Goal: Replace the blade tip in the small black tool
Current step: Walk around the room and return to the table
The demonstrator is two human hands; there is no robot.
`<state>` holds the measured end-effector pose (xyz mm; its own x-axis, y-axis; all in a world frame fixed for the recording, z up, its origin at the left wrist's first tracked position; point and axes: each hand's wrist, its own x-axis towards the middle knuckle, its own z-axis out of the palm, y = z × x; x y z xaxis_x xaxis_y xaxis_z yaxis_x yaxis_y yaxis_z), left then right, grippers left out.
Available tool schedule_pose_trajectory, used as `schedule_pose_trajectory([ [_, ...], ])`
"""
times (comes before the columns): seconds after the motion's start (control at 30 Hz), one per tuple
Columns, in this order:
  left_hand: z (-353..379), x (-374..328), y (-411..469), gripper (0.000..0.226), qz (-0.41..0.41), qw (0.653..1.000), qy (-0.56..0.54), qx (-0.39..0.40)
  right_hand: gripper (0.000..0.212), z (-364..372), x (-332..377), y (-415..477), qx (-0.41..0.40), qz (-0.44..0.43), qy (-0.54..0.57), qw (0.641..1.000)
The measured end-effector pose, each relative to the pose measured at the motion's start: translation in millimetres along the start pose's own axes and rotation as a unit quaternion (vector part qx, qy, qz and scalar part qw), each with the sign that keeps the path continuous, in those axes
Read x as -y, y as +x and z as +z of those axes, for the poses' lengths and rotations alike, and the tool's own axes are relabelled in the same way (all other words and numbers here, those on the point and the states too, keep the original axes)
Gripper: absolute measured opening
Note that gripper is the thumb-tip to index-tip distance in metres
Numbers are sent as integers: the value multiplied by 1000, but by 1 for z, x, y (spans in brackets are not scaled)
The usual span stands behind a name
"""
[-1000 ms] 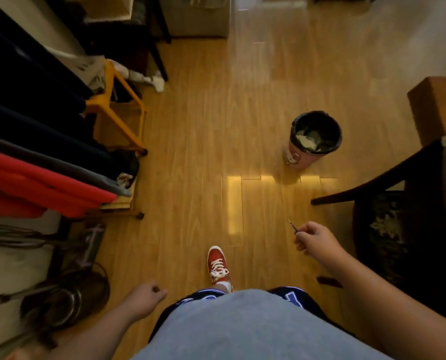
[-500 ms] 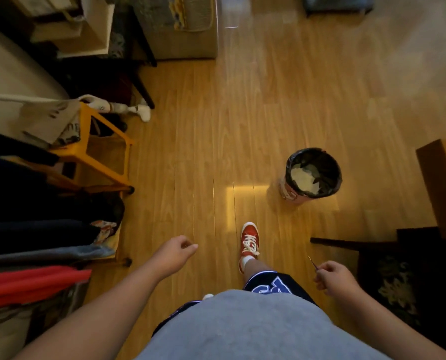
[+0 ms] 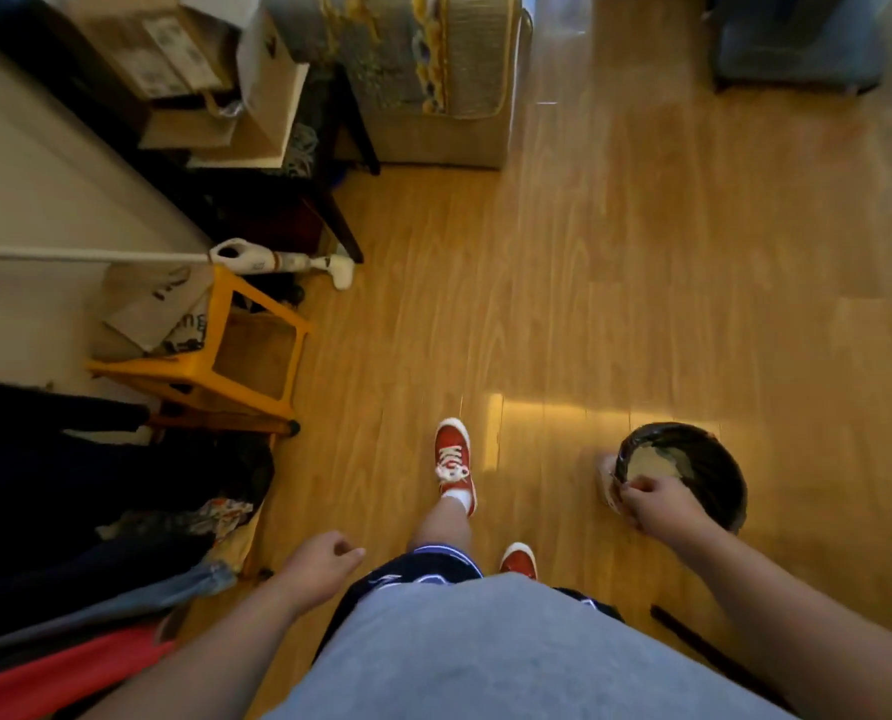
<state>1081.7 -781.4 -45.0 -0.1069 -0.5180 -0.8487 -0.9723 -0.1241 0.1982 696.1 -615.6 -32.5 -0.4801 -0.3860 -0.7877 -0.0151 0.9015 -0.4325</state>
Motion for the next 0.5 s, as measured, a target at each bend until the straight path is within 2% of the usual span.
schedule_pose_trajectory([
  [0.13,-43,-28,54,24,-11,1000,7,7,10,-14,72,50,-22,-6,0,1000],
  [0.27,-99,-76,106,21,-1,999,30,10,9,-33,111,80,-34,35,0,999],
  [0.5,-188,-242,178,28,84,992,88,22,16,-85,120,109,-96,126,87,984],
])
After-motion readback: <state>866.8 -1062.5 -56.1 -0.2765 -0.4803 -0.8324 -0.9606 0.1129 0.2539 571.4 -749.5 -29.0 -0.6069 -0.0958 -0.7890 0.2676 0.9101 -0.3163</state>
